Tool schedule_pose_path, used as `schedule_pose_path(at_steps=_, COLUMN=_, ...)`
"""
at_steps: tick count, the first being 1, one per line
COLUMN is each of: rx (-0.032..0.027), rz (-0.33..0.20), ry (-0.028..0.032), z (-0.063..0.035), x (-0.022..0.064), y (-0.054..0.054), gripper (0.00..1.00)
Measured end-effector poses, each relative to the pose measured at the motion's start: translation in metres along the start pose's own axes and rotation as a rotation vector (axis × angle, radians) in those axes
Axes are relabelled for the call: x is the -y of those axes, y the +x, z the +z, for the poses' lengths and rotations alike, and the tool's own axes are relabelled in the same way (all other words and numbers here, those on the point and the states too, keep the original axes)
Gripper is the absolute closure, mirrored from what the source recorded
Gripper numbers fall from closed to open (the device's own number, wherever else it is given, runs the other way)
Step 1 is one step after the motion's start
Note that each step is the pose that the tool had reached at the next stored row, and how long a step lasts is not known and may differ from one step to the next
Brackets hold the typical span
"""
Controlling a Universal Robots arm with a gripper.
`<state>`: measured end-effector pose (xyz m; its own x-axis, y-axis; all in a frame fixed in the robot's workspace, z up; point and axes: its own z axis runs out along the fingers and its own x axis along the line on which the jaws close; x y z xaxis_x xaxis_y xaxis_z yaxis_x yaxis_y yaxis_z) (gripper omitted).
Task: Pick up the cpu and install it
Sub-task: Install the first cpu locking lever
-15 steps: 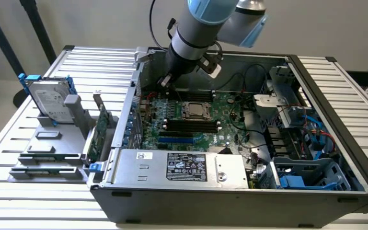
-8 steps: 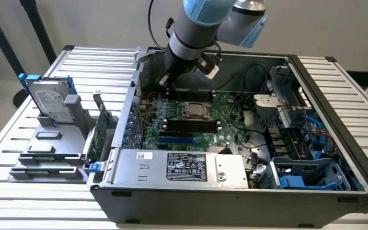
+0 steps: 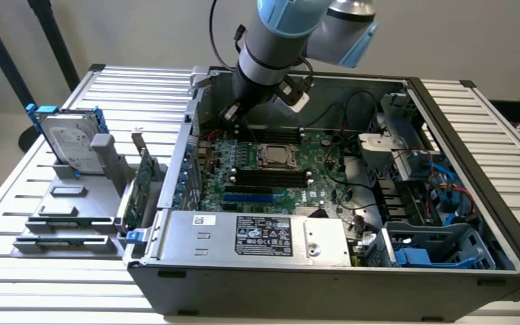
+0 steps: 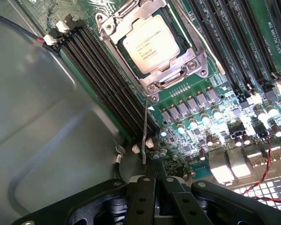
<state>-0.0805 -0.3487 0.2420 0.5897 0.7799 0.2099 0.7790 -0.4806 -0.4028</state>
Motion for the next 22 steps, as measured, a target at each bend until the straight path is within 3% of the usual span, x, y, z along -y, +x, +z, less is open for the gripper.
schedule_pose_path(at_steps=12, rx=-0.0062, rz=0.006, ry=-0.0059, z=-0.0017, x=-0.0034, y=0.003, gripper=0.89)
schedule_pose_path(at_steps=22, rx=-0.0192, rz=0.000, ry=-0.0069, z=-0.0056, x=-0.0140, y=0.012, gripper=0.89)
